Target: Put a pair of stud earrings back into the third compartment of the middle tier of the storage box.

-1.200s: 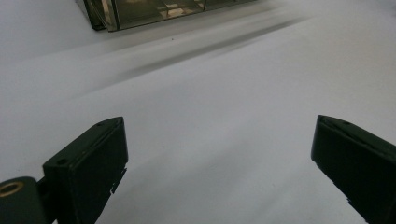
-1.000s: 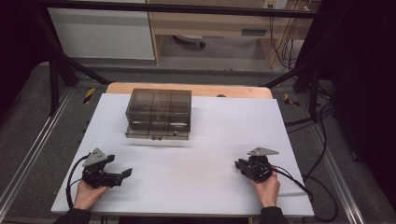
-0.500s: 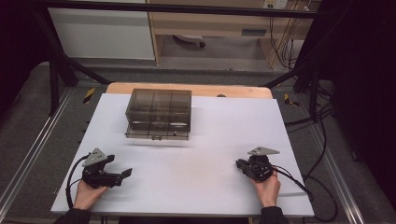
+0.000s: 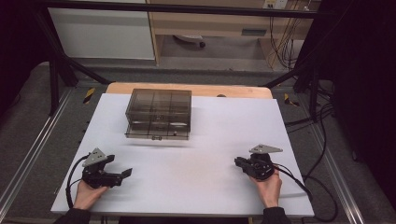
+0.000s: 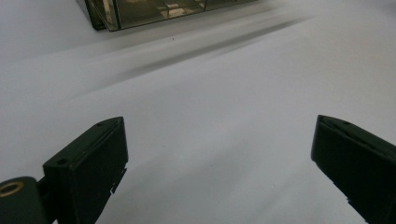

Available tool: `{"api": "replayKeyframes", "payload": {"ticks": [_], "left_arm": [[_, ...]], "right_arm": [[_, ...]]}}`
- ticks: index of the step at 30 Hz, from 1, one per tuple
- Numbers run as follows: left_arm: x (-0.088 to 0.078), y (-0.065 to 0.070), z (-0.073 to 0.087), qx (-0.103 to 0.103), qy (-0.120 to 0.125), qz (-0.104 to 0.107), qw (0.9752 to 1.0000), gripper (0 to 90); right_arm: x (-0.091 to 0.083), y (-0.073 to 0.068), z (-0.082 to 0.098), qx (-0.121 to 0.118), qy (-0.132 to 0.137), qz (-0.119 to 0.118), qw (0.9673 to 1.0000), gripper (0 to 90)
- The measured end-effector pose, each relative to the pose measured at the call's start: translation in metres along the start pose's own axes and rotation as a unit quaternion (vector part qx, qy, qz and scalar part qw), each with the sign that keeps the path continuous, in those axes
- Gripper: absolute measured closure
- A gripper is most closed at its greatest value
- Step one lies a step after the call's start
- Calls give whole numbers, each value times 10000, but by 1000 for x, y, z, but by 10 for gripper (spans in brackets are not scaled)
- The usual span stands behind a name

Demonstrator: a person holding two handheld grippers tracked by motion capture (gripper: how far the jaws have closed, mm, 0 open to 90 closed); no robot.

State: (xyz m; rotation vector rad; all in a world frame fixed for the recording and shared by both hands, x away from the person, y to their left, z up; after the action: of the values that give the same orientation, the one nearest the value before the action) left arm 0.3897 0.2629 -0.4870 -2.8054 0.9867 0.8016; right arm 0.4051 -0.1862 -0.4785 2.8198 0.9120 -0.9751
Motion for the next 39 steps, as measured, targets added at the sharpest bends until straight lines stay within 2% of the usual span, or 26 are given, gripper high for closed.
{"api": "replayKeyframes", "payload": {"ticks": [9,16,27,39], "left_arm": [[0,0,0,3,-7,-9,10000,34],[0,0,1,15,-15,-6,10000,34],[0,0,0,17,-10,3,10000,34],[0,0,0,18,-2,7,10000,34]], "right_arm": [[-1,-12,-15,-95,43,-179,9998,824],[5,-29,-35,-252,128,-348,9990,824],[22,-56,-64,-456,193,-565,9972,825],[47,-78,-91,-608,230,-707,9954,825]]}}
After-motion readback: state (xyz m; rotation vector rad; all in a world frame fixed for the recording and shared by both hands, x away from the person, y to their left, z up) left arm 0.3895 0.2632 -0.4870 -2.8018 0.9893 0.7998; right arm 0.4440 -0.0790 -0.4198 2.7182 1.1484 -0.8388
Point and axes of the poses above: each handheld gripper's, and its own axes: x roughly forward along the jaws, z roughly out of its underside, y roughly to its right, the point moved 7 cm from there along x, roughly forward along the jaws, and after that the axes turned 5 degrees about y, right-handed, at the moved point
